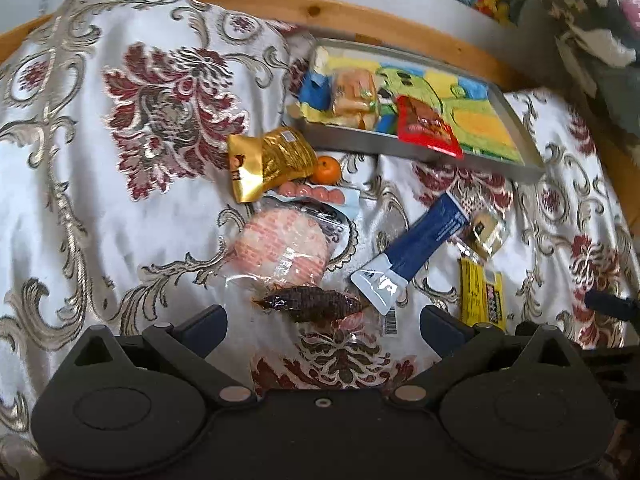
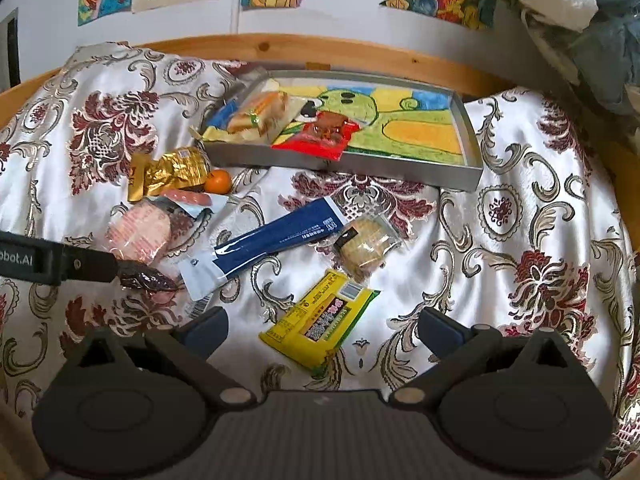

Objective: Organize snacks
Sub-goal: 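Lower the right tool onto the yellow biscuit pack and close it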

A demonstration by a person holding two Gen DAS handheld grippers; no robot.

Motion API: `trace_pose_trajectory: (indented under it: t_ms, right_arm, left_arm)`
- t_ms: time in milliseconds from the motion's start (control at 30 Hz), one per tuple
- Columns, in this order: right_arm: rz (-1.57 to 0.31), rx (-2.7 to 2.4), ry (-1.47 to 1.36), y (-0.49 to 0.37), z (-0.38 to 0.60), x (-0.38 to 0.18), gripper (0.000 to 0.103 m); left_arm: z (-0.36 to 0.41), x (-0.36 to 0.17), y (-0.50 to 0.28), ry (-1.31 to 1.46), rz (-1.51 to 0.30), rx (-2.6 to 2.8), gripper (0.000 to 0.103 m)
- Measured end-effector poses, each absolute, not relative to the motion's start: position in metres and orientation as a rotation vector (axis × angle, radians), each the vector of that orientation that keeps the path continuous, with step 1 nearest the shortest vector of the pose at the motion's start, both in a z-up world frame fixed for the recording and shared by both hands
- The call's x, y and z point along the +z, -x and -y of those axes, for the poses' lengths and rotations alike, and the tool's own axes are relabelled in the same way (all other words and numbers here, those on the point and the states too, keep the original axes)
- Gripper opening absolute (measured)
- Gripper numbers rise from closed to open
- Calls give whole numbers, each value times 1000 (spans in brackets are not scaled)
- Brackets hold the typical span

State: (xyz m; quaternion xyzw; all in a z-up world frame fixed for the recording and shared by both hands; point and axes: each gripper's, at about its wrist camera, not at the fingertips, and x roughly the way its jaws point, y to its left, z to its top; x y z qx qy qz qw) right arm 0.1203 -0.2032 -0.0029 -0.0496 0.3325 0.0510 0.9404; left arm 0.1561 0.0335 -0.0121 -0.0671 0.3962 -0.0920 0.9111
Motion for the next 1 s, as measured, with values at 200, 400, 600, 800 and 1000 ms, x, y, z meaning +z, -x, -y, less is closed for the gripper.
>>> trace_pose_trajectory:
  t_ms: [200, 400, 600, 800, 1000]
  right_arm:
    - [-733, 118, 116, -136, 203, -6, 103]
    - [-816, 151, 125, -157, 206, -11, 103]
    - [-894, 195, 122, -185, 218, -20, 103]
    - [-974, 206, -16, -213, 225, -38, 102]
    - [-986, 226, -28, -225, 217, -49, 95]
  left_arm:
    - [-35, -13, -176, 77, -834, -247, 102]
    - [-27, -8, -195, -141, -747, -369, 102]
    - [-24, -17, -200, -327, -667, -568, 102]
    - [-20, -38, -207, -479, -707, -750, 102]
    - [-5, -49, -207, -616, -750, -887, 101]
